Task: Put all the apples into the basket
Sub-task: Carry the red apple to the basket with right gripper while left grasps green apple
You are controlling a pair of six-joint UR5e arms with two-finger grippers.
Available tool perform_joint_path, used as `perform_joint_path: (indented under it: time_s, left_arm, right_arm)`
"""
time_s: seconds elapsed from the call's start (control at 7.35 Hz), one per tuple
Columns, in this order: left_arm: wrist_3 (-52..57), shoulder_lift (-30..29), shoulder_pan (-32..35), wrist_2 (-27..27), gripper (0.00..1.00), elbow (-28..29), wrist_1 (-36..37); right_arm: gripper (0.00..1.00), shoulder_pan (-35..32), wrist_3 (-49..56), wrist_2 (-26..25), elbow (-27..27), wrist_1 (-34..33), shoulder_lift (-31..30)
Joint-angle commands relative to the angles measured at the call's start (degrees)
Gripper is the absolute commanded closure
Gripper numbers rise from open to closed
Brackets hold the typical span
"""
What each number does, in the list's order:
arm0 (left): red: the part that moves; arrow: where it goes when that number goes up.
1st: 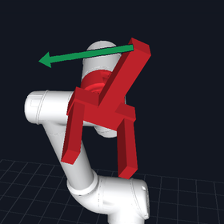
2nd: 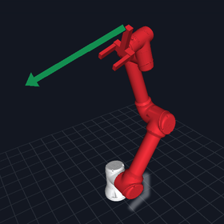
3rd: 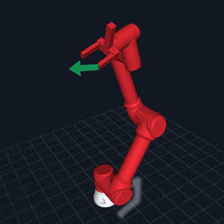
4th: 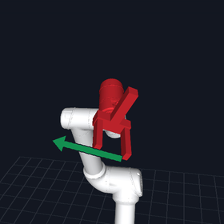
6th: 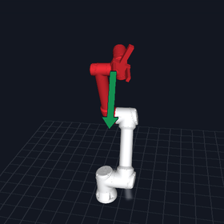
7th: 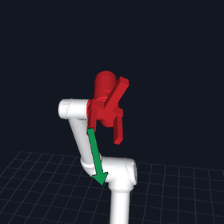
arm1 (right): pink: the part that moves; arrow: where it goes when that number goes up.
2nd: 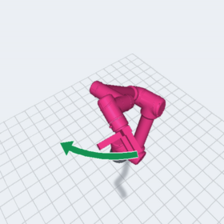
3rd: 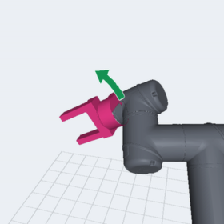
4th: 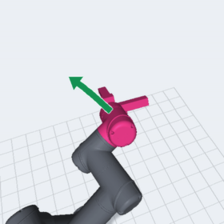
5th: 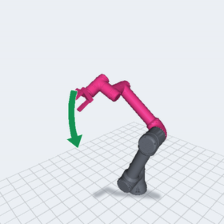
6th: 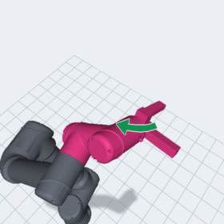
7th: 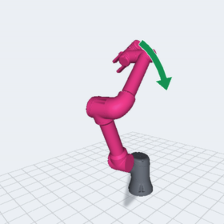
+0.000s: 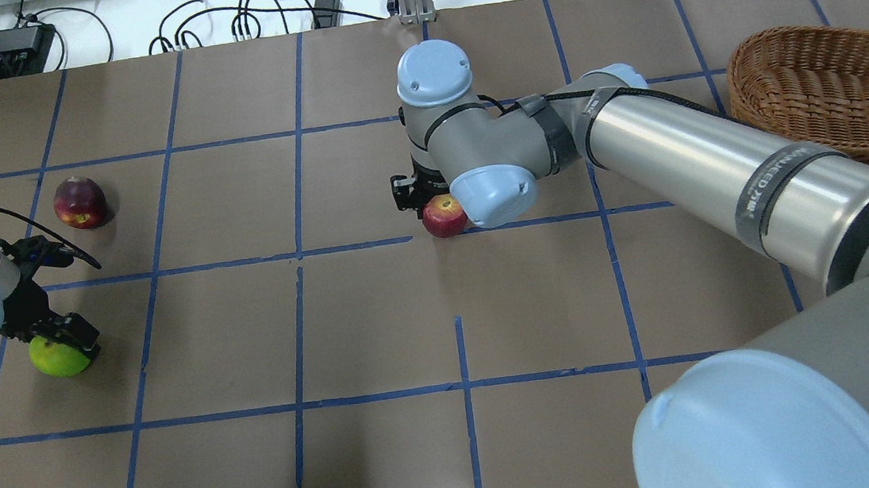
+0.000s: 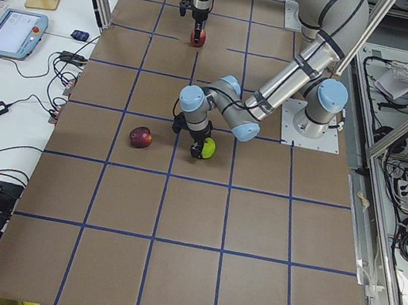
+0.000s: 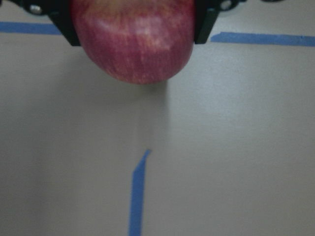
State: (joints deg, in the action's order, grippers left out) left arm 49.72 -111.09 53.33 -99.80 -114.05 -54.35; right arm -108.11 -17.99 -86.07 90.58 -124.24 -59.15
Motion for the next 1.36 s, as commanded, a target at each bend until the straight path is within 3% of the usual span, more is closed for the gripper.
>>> perform_joint_path:
  time_s: [0.0, 0.14, 0.27, 0.54, 0.68, 0.95, 1.09, 1.22]
  left_arm:
    - [-3.19, 1.57, 1.07, -0.13, 0.75, 1.19, -0.83]
    - [-9.14, 2.62, 2.30, 0.74, 0.75, 2.59, -4.58]
    - [-14.33, 3.68, 5.44, 0.92, 0.75, 4.87, -8.45]
    - [-31.26, 4.57, 15.26, 2.05, 0.75, 11.80, -17.68]
    - [-39.44, 3.96, 19.40, 5.28, 0.75, 14.53, -19.98]
    - [-61.56, 2.29, 27.66, 12.75, 0.75, 16.49, -19.48]
    - [-72.46, 1.67, 32.41, 15.48, 0.75, 17.02, -17.04]
    - [-83.01, -0.16, 37.59, 19.08, 0.75, 17.11, -9.88]
  right_arm:
    - [0.99, 13.56, 8.60, 3.46, -0.32, 11.24, -7.52]
    - [0.99, 19.72, 16.94, 2.67, -0.23, 13.13, -10.43]
    - [0.99, 26.31, 27.82, -1.95, -0.14, 14.10, -11.59]
    - [0.99, 39.32, 49.00, -3.05, -0.67, 13.50, -11.78]
    - [0.99, 46.43, 62.07, -2.88, -0.76, 12.89, -11.17]
    - [0.99, 52.29, 73.33, -6.01, -1.28, 3.19, -4.88]
    - [0.91, 52.39, 76.50, -8.73, -3.81, 1.04, -1.62]
    - [0.91, 53.00, 76.88, -9.02, -6.36, 1.19, 0.41]
